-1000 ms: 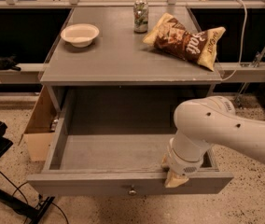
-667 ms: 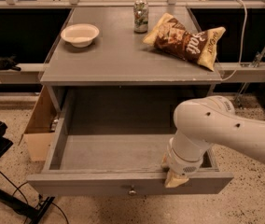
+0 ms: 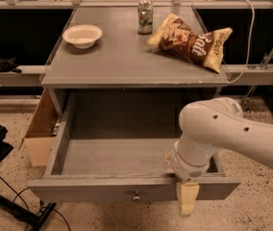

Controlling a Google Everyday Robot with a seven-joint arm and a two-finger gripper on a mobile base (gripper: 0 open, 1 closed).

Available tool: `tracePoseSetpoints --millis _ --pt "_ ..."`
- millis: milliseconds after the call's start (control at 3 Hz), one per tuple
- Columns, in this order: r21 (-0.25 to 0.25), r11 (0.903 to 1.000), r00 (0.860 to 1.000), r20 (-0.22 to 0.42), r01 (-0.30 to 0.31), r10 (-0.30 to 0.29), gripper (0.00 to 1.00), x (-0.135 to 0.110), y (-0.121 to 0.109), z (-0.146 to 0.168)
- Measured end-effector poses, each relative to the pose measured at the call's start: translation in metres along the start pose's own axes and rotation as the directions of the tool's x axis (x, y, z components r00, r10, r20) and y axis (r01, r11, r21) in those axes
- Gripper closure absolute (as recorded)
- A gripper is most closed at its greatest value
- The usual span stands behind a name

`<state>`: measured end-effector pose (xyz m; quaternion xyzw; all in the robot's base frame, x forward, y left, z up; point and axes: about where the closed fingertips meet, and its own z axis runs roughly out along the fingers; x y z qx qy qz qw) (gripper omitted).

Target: Open top drawer

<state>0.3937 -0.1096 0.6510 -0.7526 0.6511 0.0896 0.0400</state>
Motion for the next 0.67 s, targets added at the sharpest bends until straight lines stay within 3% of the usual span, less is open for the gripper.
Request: tracePoseSetpoints --millis 333,667 --pt "0.093 0.995 0.999 0.0 0.037 -0.038 0.0 -0.004 -0.002 -0.037" --pt "0.202 0.9721 0.992 -0.051 0.119 -0.111 0.0 -0.025 0.005 -0.086"
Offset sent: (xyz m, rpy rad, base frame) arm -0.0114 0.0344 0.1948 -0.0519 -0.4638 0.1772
